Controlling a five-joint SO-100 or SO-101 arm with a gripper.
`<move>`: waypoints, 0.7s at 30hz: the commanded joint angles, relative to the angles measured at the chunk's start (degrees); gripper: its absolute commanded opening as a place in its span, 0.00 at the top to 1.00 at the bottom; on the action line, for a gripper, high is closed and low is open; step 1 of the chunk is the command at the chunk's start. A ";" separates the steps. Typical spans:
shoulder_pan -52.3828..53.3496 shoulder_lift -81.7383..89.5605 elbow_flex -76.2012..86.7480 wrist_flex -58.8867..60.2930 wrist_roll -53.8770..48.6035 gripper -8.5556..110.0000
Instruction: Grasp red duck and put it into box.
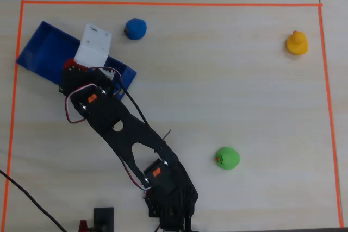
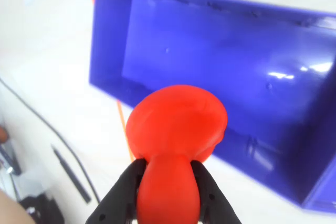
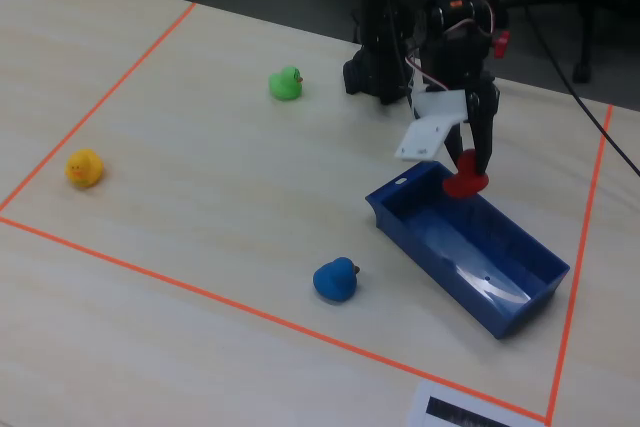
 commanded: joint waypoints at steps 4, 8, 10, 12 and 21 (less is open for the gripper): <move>1.93 -11.60 -10.81 -2.11 0.35 0.83; 1.85 -18.28 -18.54 6.77 -2.99 0.64; 1.76 -17.84 -18.81 8.96 -4.22 0.61; 2.20 -13.89 -18.81 12.04 -4.13 0.65; 16.79 30.67 -12.74 27.42 -15.12 0.93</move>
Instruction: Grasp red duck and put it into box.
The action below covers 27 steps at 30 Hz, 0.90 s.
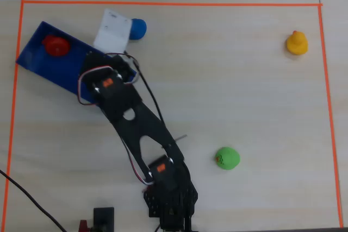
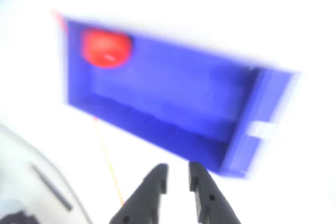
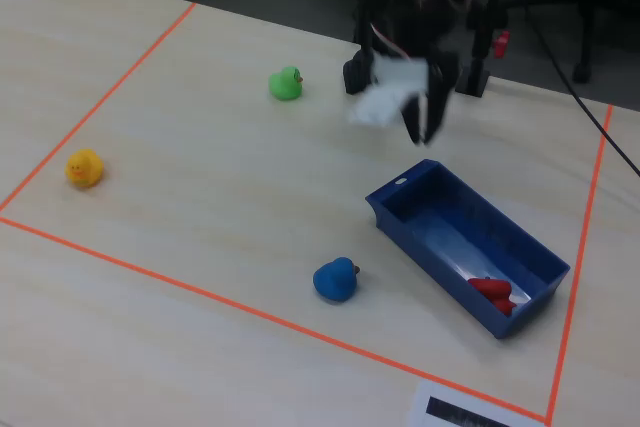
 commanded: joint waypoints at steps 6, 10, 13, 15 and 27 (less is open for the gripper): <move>22.32 55.46 31.82 -1.05 -22.94 0.93; 24.26 72.25 54.32 0.53 -28.30 0.93; 26.19 79.54 68.91 -3.16 -28.56 0.93; 27.33 83.14 76.29 -5.71 -28.48 0.93; 27.86 85.87 99.05 -3.78 -29.44 0.93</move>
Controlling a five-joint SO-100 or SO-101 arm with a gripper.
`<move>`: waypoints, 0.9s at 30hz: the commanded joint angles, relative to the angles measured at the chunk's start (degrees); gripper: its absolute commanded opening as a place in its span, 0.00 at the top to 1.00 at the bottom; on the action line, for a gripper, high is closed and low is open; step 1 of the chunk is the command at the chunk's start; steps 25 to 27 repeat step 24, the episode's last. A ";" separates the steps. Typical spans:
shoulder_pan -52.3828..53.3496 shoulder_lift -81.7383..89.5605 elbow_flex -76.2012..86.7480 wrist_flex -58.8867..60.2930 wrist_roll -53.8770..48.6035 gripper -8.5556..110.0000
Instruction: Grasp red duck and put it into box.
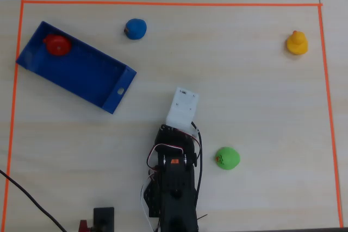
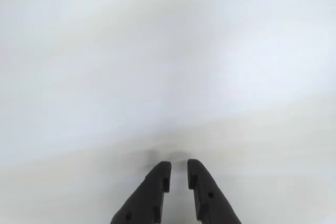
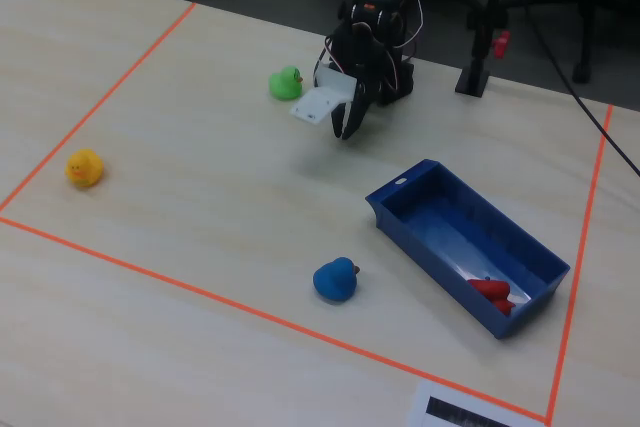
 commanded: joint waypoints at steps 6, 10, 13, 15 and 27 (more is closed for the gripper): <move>0.35 0.62 -0.35 4.22 0.35 0.92; 0.44 0.62 -0.35 4.22 0.18 0.92; 0.44 0.62 -0.35 4.22 0.18 0.92; 0.44 0.62 -0.35 4.22 0.18 0.92; 0.44 0.62 -0.35 4.22 0.18 0.92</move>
